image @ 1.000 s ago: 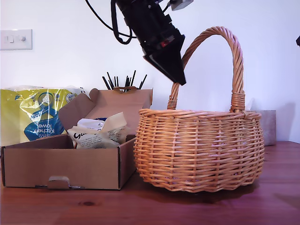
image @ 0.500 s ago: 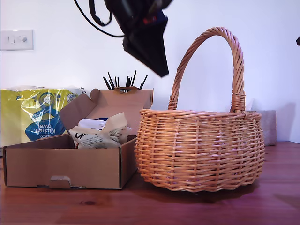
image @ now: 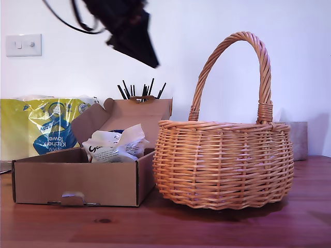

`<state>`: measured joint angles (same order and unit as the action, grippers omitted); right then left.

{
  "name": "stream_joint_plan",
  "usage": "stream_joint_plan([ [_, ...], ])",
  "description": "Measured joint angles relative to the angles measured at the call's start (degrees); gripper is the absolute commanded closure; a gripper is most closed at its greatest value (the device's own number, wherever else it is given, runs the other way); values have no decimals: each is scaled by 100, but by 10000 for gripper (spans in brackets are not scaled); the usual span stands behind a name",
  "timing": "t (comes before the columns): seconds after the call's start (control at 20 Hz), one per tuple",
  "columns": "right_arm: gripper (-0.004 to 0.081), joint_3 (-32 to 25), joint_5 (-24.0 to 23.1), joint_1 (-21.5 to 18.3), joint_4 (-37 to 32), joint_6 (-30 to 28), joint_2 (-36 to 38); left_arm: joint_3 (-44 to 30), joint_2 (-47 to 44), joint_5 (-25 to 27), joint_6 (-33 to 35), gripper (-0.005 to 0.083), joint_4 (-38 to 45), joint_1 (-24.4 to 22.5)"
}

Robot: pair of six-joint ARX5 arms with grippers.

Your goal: Move the bags of Easter eggs from the cardboard box on the left into the woven basket on the right side.

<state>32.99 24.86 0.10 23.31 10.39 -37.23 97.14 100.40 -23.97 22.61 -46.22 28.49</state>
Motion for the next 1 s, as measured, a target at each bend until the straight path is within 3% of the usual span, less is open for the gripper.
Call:
stream_joint_plan([
  [0.25,782,0,0,0,-243,0,-2,-1862,-1515,-24,-297,794,1165,-538],
  [0.5,782,0,0,0,-415,0,-2,-3753,-2566,-20,-448,794,2483,-732],
  [0.65,782,0,0,0,-422,0,-2,-4166,-2804,-210,-448,772,2393,-758],
  [0.7,782,0,0,0,-420,0,-2,-4166,-2791,-280,-448,680,2365,-758],
  [0.85,782,0,0,0,-424,0,-2,-4164,-2671,-323,-446,-12,2396,-728],
  [1.0,782,0,2,0,-424,0,-2,-4164,-2275,31,-247,-2,2710,-610],
])
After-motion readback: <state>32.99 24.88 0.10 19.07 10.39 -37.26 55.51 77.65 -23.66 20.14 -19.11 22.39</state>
